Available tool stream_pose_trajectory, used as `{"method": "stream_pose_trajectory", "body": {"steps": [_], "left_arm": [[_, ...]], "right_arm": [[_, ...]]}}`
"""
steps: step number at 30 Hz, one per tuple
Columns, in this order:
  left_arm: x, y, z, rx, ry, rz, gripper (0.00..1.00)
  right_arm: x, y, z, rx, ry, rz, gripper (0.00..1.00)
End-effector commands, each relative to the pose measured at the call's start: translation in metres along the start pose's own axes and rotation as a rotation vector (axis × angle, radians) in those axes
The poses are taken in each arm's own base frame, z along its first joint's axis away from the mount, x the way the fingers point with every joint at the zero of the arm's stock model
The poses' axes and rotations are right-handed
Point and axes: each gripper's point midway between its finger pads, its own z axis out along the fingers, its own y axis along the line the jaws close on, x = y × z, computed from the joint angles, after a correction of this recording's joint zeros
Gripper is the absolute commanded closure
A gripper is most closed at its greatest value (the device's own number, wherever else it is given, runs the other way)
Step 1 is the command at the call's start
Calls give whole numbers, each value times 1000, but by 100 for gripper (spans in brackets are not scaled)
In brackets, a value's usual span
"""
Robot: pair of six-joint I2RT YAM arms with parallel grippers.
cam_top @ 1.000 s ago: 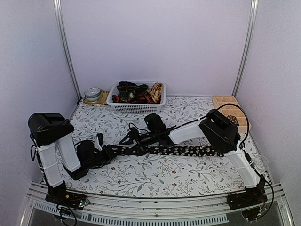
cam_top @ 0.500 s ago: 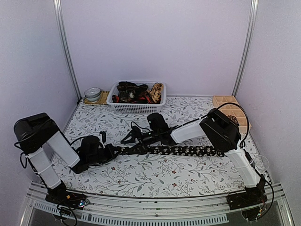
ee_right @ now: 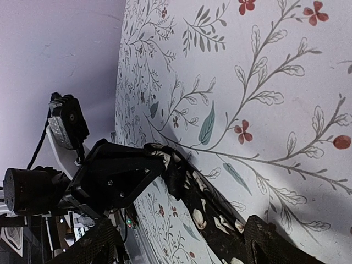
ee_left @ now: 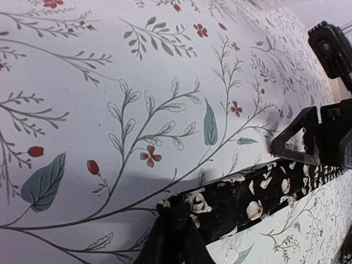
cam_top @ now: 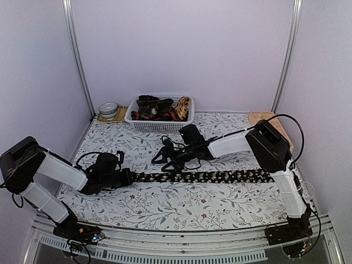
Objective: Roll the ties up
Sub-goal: Roll the tie at the center of the board.
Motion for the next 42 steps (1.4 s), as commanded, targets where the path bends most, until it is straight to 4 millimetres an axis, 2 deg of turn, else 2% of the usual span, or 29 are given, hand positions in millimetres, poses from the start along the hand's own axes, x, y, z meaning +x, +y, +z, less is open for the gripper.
{"method": "stream_pose_trajectory", "body": {"steps": [1, 4, 6, 11, 15, 17, 21, 25, 34, 42], "left_arm": [[12, 10, 0, -37, 67, 40, 87], [14, 11, -1, -34, 70, 34, 82], [13, 13, -2, -41, 62, 26, 78], [9, 21, -5, -71, 33, -1, 77], [6, 28, -9, -100, 15, -17, 78], [5, 29, -10, -105, 7, -19, 80], [3, 28, -12, -93, 0, -17, 82], [4, 26, -12, -74, -1, -21, 82], [2, 24, -14, -50, -9, -38, 81], [0, 14, -15, -3, -7, -40, 82]], "right_arm": [[-6, 60, -29, -15, -56, -141, 20], [-2, 68, -18, 1, -49, -176, 21], [0, 71, -12, 6, -42, -195, 26], [-1, 74, 4, 7, -38, -179, 36], [-1, 62, 18, 34, -26, -162, 41], [3, 43, 31, 54, -4, -135, 43], [10, 28, 46, 75, 24, -119, 46], [15, 24, 55, 78, 40, -117, 51], [25, 8, 69, 112, 69, -101, 52], [40, -5, 83, 110, 107, -83, 52]]}}
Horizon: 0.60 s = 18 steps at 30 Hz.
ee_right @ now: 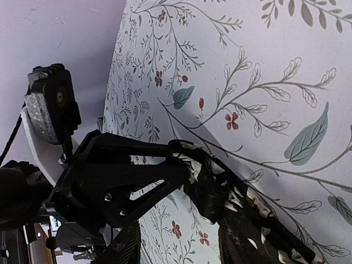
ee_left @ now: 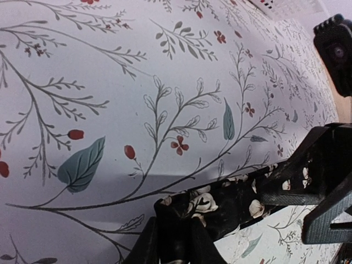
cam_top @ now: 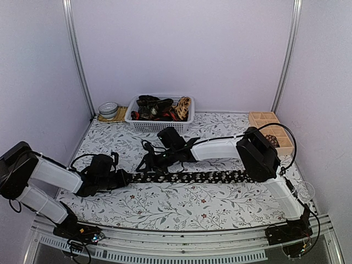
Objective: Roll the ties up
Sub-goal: Roll the tie at the center of the board.
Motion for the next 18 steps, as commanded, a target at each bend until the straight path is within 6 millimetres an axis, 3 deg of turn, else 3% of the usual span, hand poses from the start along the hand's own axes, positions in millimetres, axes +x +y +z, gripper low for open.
{"method": "stream_pose_trajectory", "body": {"steps": [1, 7, 18], "left_arm": [[2, -2, 0, 34, 19, -15, 83], [13, -7, 2, 83, 50, -50, 87], [12, -13, -2, 114, 46, -58, 89]], "right_arm": [[20, -42, 30, 42, 50, 48, 52], [21, -45, 31, 35, 54, 57, 56], [31, -59, 29, 80, 62, 80, 60]]}}
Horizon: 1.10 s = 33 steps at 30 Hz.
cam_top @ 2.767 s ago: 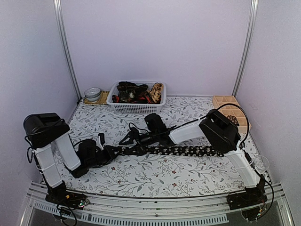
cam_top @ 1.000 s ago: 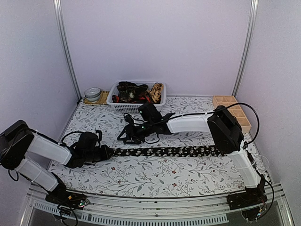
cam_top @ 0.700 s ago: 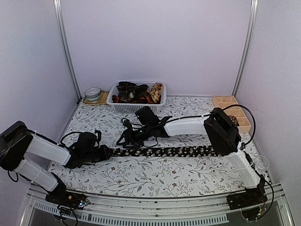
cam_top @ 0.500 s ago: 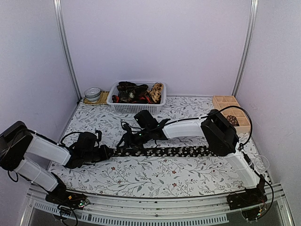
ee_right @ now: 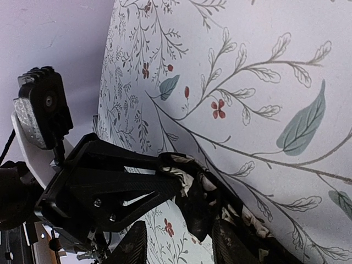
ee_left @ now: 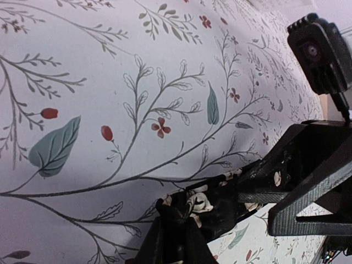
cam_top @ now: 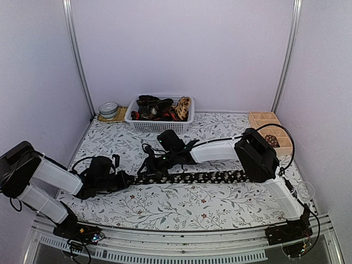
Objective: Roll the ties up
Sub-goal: Roll the tie at the center of the board.
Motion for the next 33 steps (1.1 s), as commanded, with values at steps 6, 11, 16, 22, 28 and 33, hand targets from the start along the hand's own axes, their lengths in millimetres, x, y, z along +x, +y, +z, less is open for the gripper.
{"method": "stream_pose_trajectory", "body": {"steps": [6, 11, 16, 22, 28, 33], "left_arm": [[1, -9, -2, 55, 10, -16, 89], [4, -12, -1, 65, 16, -18, 89], [5, -12, 1, 67, 17, -20, 88], [4, -9, 0, 49, 8, -21, 82], [2, 0, -5, 11, -15, -24, 76], [4, 1, -5, 14, -11, -25, 71]], "right_arm": [[26, -57, 23, 79, 54, 62, 61], [30, -56, 21, 70, 61, 65, 68], [32, -54, 19, 69, 62, 67, 77], [33, -52, 18, 57, 66, 73, 91], [31, -47, 16, 47, 61, 68, 95], [31, -48, 17, 49, 61, 74, 95]]}}
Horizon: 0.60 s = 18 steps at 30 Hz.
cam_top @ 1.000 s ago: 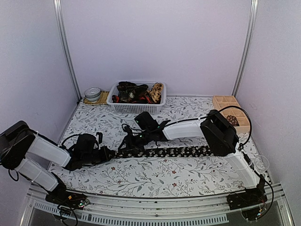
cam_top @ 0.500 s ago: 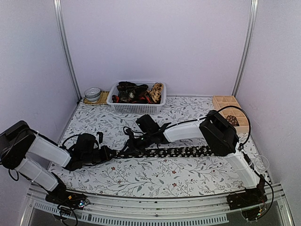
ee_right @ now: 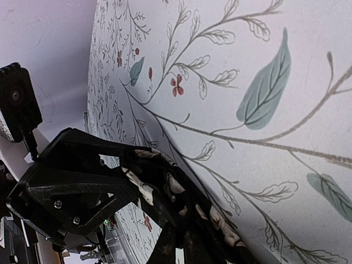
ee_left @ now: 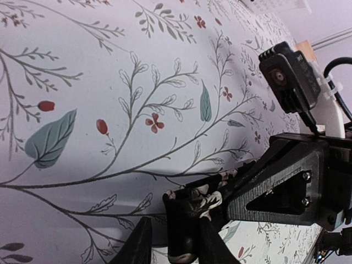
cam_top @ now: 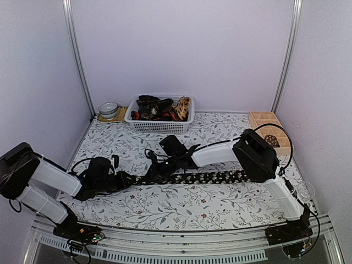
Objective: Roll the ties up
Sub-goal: Roll the tie at the center of the board.
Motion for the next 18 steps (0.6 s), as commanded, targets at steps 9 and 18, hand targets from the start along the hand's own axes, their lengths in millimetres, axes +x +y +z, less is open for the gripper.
{"method": "stream_pose_trajectory", "body": {"steps": [9, 18], "left_arm": [[10, 0, 7, 36, 23, -44, 69], [21, 6, 9, 39, 52, -91, 69]], "right_arm": [[21, -38, 18, 73, 53, 63, 95], [25, -51, 22, 100, 62, 94, 95]]}}
